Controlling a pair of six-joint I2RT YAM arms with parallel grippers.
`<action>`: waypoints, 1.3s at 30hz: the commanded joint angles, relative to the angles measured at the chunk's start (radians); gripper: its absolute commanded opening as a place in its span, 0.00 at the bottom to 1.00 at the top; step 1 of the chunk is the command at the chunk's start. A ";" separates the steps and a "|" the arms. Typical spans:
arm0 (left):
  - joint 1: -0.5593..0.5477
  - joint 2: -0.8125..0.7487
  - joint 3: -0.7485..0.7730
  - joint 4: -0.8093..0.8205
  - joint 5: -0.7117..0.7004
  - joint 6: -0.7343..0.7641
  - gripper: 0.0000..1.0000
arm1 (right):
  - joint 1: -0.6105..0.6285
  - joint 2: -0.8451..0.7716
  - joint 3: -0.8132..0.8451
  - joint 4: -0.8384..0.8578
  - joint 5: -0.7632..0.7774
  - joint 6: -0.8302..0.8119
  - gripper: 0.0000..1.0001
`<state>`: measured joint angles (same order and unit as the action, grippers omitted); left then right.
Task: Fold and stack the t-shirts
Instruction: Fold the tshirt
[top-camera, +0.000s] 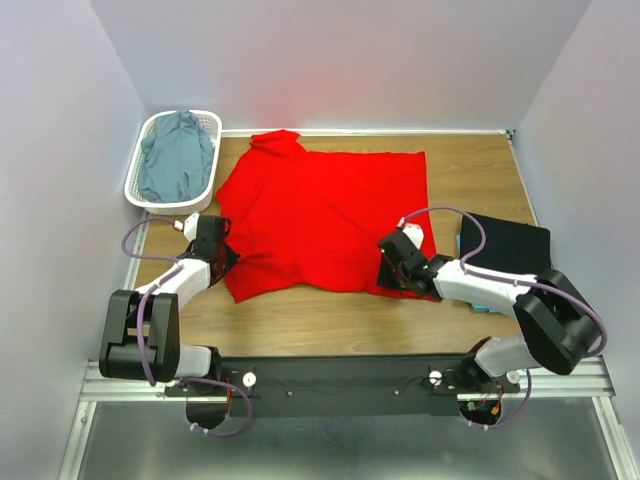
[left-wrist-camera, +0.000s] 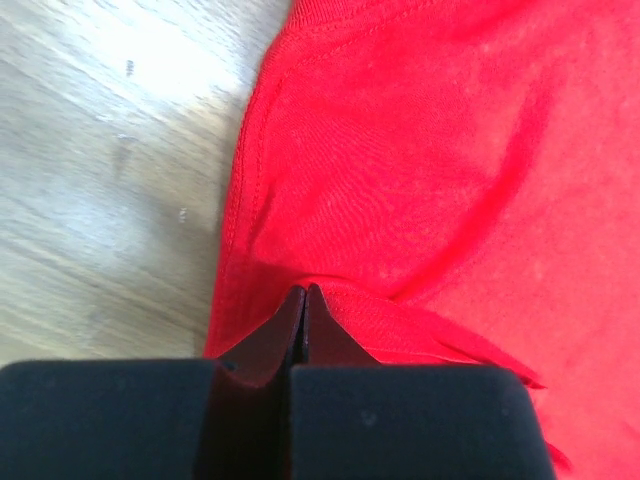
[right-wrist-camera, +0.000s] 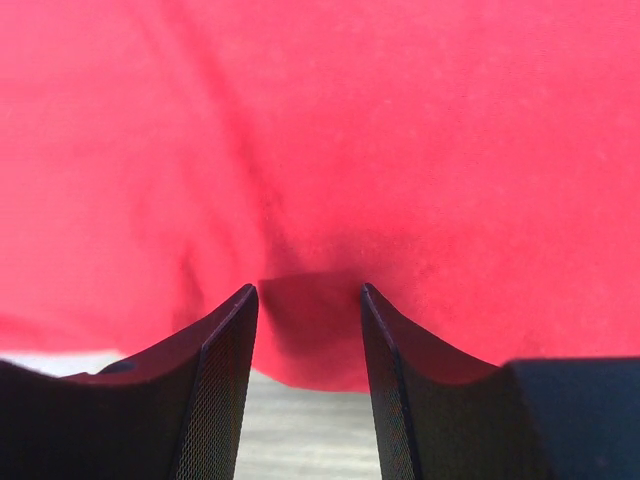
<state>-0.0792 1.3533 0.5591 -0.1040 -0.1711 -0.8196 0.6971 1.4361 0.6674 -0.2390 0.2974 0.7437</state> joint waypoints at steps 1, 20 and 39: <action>0.009 -0.039 0.027 -0.072 -0.071 0.056 0.00 | 0.021 -0.038 -0.063 -0.054 -0.038 0.082 0.53; -0.060 -0.304 0.134 -0.119 0.039 0.204 0.00 | -0.197 -0.310 -0.018 -0.401 0.141 0.212 0.61; -0.071 -0.373 0.113 -0.077 0.154 0.235 0.00 | -0.238 -0.298 -0.095 -0.556 0.154 0.493 0.56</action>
<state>-0.1463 1.0031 0.6785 -0.2085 -0.0566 -0.6052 0.4652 1.1423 0.5823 -0.7582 0.4000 1.1584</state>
